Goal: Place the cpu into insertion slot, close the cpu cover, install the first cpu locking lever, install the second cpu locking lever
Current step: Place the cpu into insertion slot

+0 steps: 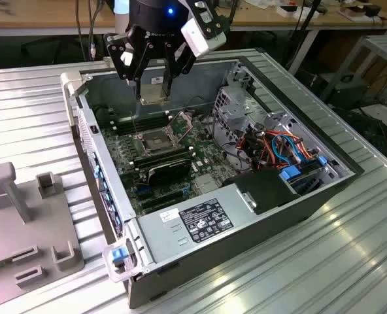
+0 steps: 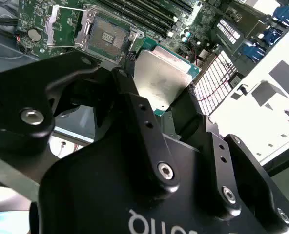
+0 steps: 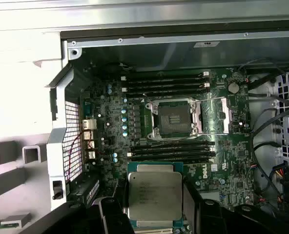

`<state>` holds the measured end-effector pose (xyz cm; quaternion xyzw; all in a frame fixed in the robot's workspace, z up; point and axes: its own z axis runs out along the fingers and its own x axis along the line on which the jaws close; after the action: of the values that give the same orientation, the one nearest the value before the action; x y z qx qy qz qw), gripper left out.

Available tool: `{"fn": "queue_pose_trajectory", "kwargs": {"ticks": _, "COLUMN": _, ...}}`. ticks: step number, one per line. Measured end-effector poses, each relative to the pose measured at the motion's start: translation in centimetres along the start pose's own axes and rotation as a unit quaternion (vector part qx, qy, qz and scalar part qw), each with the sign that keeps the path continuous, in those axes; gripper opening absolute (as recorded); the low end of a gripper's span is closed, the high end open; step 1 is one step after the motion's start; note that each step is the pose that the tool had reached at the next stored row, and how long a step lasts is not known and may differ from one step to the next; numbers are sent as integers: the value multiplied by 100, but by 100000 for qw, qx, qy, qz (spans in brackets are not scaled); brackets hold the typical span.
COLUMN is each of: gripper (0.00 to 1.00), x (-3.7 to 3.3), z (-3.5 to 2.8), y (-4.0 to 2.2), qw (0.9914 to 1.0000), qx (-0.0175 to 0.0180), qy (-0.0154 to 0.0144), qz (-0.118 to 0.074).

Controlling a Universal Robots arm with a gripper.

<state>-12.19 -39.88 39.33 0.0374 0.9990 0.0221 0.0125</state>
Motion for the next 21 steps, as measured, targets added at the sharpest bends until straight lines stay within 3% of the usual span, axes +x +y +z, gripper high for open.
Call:
{"fn": "queue_pose_trajectory", "kwargs": {"ticks": 12, "gripper": 55, "x": 0, "z": 0, "y": 0, "qw": 100000, "qx": 2, "qy": 1, "qz": 0}}
{"fn": "queue_pose_trajectory", "kwargs": {"ticks": 16, "gripper": 55, "x": -10, "z": 6, "y": 62, "qw": 100000, "qx": 4, "qy": -3, "qz": 166}}
{"fn": "queue_pose_trajectory", "kwargs": {"ticks": 21, "gripper": 55, "x": -25, "z": 17, "y": 68, "qw": 99926, "qx": 89, "qy": -170, "qz": 3843}}
